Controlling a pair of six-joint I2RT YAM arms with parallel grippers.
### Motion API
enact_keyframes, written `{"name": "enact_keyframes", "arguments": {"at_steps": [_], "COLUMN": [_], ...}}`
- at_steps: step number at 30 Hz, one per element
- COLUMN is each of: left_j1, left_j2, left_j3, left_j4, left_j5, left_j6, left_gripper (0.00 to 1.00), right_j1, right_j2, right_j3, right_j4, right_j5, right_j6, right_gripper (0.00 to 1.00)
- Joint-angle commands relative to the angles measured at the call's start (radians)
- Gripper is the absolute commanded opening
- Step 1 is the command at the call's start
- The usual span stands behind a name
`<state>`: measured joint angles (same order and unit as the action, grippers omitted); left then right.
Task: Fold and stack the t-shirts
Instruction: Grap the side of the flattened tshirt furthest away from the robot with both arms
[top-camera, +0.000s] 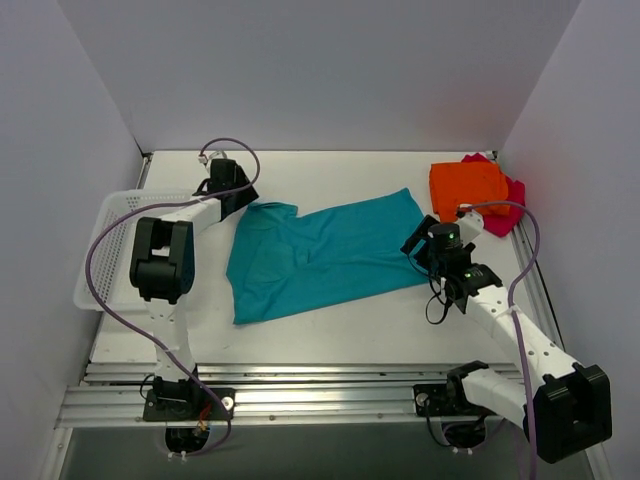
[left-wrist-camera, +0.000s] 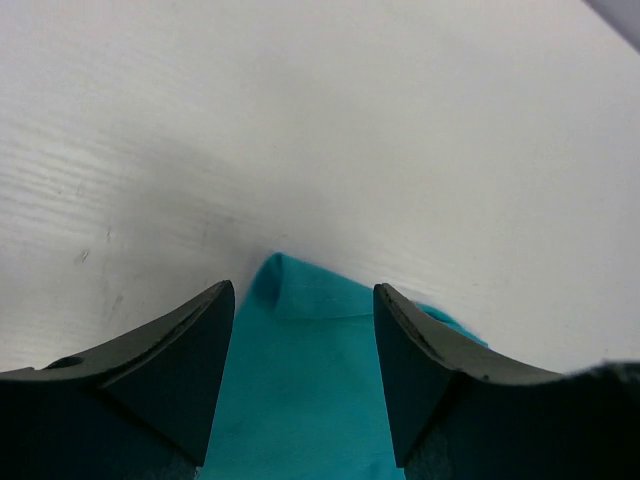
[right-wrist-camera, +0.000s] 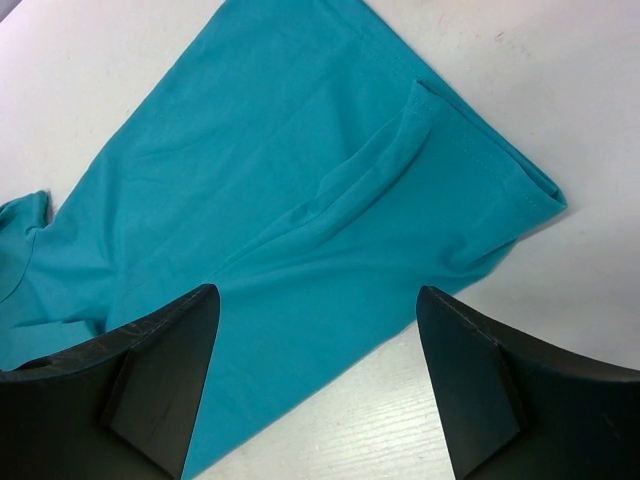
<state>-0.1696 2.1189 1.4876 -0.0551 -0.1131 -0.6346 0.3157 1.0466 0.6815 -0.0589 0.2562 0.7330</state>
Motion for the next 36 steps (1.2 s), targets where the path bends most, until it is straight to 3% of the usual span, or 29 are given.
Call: {"name": "enact_keyframes", "arguments": {"at_steps": [1, 13, 26, 36], "left_j1": [0.001, -0.007, -0.054, -0.062], "left_j2": [-0.007, -0.014, -0.094, -0.048], "left_j3": [0.088, 0.054, -0.032, -0.007], "left_j4": [0.066, 0.057, -0.005, 0.008], "left_j5": [0.059, 0.076, 0.020, 0.006], "left_j6": [0.003, -0.031, -0.092, -0.109], "left_gripper": [0.66, 0.66, 0.64, 0.63], "right_j1": [0.005, 0.003, 0.003, 0.002], "right_j2": [0.023, 0.124, 0.145, 0.142], "right_j3": [-0.008, 0.009, -0.007, -0.008], "right_j4": [0.039, 0.083, 0.100, 0.091], "right_j5": [0.060, 0.074, 0.080, 0.094], "right_j6": [-0.015, -0.029, -0.026, -0.030], "right_gripper": [0.75, 0.75, 0.75, 0.74]}}
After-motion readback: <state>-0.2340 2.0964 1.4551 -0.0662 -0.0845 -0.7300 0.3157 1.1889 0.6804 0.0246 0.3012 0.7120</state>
